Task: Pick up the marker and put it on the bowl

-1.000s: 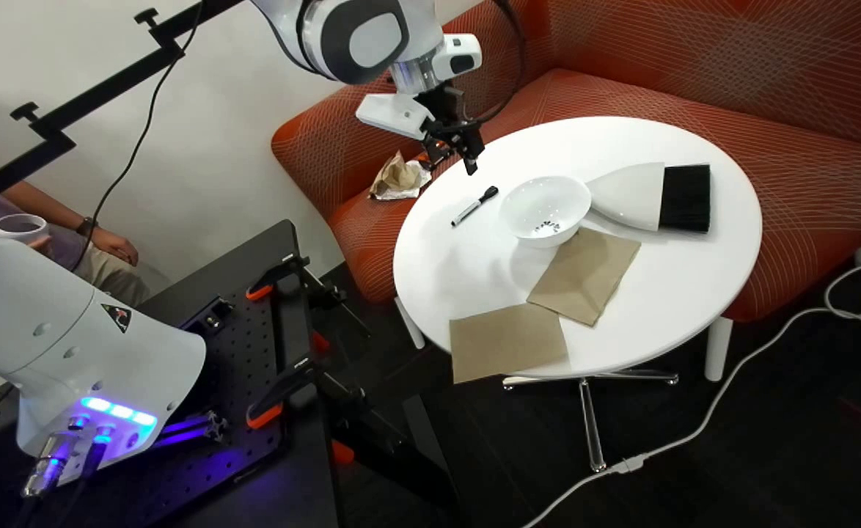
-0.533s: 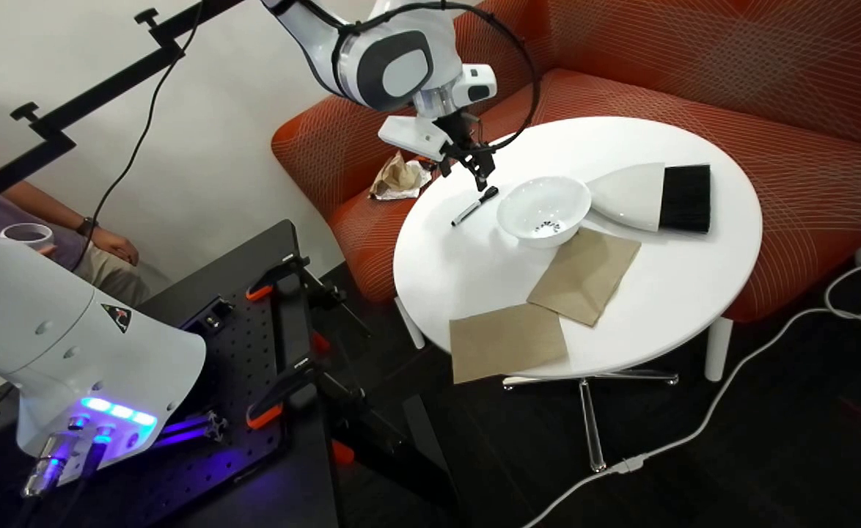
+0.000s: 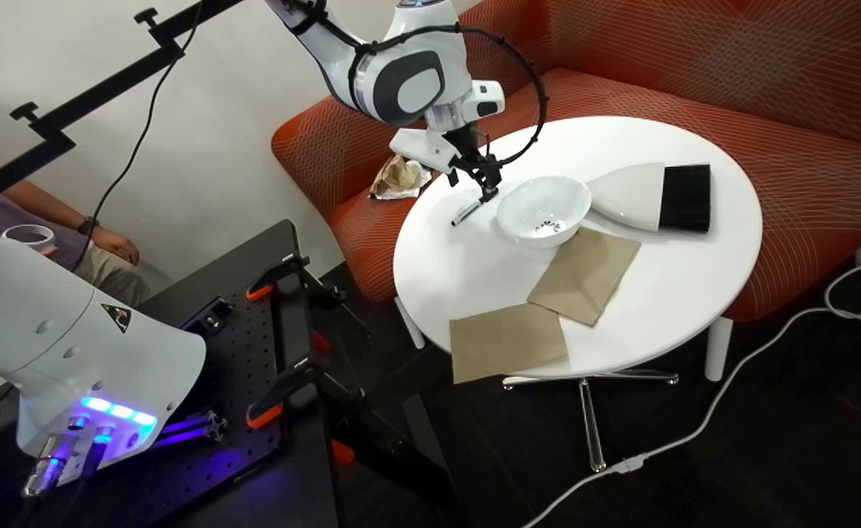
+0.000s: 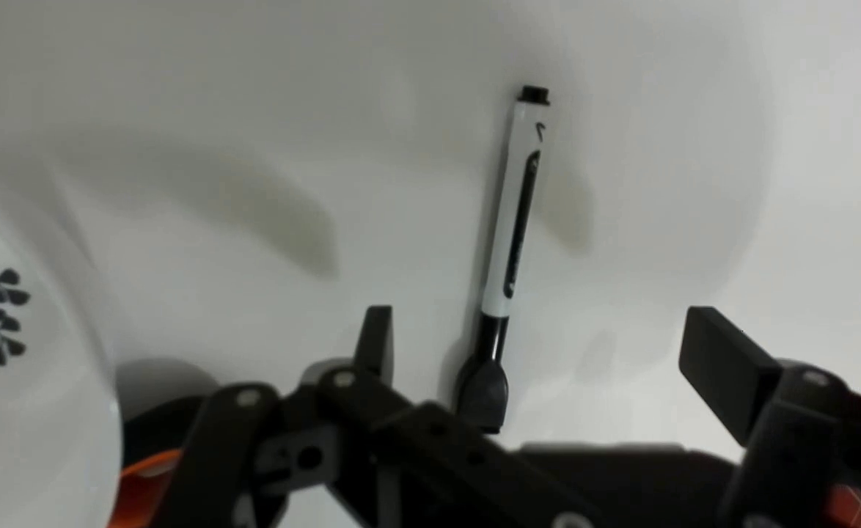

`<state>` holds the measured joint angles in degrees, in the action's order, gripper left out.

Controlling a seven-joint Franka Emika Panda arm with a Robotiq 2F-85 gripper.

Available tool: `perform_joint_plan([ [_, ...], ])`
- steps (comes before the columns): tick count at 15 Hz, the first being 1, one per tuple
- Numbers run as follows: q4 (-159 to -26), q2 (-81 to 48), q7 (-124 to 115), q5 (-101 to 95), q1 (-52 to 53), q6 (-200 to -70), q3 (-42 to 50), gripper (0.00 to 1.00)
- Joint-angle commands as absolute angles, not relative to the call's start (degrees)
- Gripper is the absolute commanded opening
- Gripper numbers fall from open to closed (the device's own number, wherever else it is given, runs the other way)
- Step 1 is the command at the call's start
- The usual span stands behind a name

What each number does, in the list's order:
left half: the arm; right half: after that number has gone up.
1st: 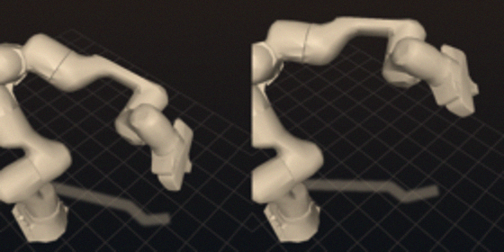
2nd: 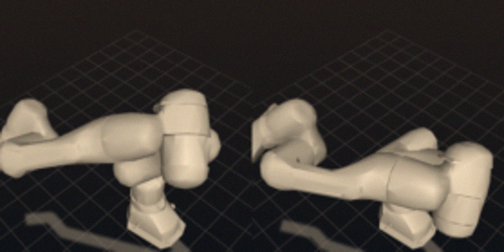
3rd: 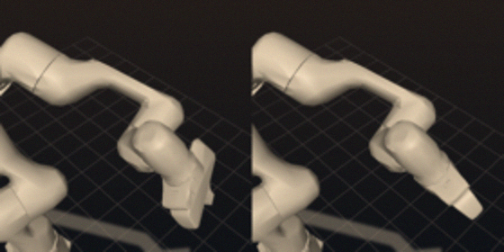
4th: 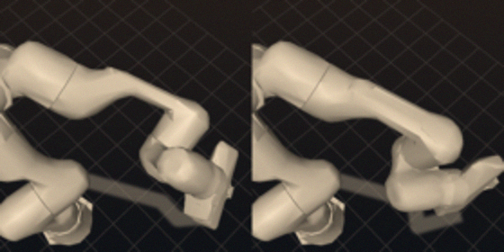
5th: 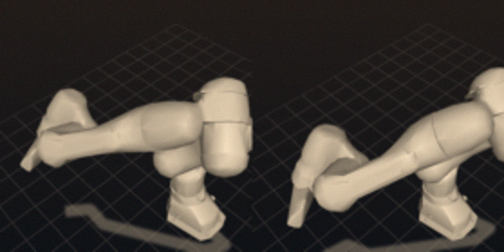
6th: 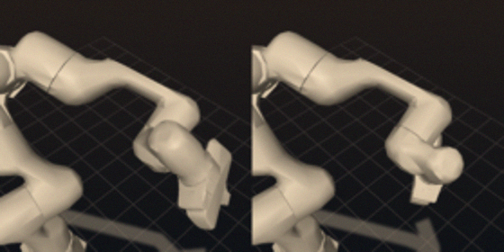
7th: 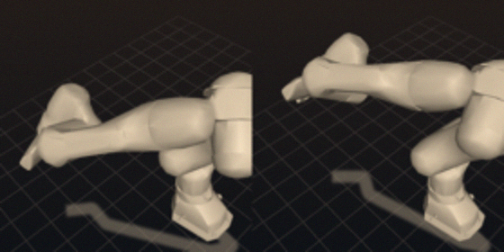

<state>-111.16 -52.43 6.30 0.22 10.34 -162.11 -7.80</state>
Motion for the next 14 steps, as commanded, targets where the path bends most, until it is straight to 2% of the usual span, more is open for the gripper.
perform_joint_plan([
  [1, -108.8, -53.8, 3.8, -0.7, 11.4, -161.3, -6.9, 1.00],
  [7, -107.7, -54.9, 3.6, -0.8, 11.7, -160.9, -6.6, 1.00],
  [8, -107.6, -55.1, 3.6, -0.8, 11.7, -160.9, -6.6, 0.75],
  [10, -107.4, -55.3, 3.6, -0.8, 11.7, -160.9, -6.5, 0.66],
  [14, -107.3, -55.5, 3.7, -0.7, 11.5, -161.0, -6.7, 0.34],
])
